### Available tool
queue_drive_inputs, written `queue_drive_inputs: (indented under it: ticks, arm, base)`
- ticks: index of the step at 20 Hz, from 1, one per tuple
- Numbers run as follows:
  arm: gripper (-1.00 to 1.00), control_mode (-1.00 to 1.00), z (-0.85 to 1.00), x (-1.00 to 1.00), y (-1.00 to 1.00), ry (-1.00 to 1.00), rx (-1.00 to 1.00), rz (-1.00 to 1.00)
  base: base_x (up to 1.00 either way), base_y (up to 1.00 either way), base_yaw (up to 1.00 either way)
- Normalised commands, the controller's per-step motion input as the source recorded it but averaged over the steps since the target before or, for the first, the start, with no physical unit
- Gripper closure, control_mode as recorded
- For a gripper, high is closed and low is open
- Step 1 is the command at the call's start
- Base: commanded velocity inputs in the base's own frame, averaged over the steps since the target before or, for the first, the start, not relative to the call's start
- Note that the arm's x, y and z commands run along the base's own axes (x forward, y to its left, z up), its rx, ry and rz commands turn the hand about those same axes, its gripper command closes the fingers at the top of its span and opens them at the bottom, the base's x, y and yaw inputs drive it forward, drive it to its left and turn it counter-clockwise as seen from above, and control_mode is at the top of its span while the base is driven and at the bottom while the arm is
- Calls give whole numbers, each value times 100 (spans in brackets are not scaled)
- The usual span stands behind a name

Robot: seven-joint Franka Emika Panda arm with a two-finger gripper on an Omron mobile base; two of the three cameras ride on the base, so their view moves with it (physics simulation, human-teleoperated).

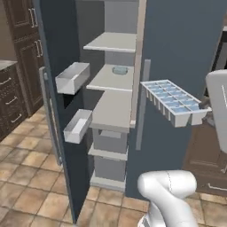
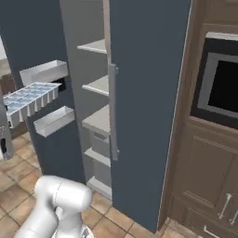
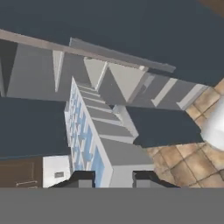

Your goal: Open the freezer door, pick up the ice cube tray from the freezer, and place it on the dining counter.

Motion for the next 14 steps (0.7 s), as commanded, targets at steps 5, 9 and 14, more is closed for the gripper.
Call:
queue_drive_inputs:
  ticks: [5, 9, 14]
  arm:
    - [100, 100, 0, 0, 0, 0, 0, 0]
    - [100, 100, 0, 0, 0, 0, 0, 0]
    - [100, 100, 0, 0, 0, 0, 0, 0]
  base:
    - [-14, 0, 100]
    - [-20, 0, 100]
    - [-13, 0, 100]
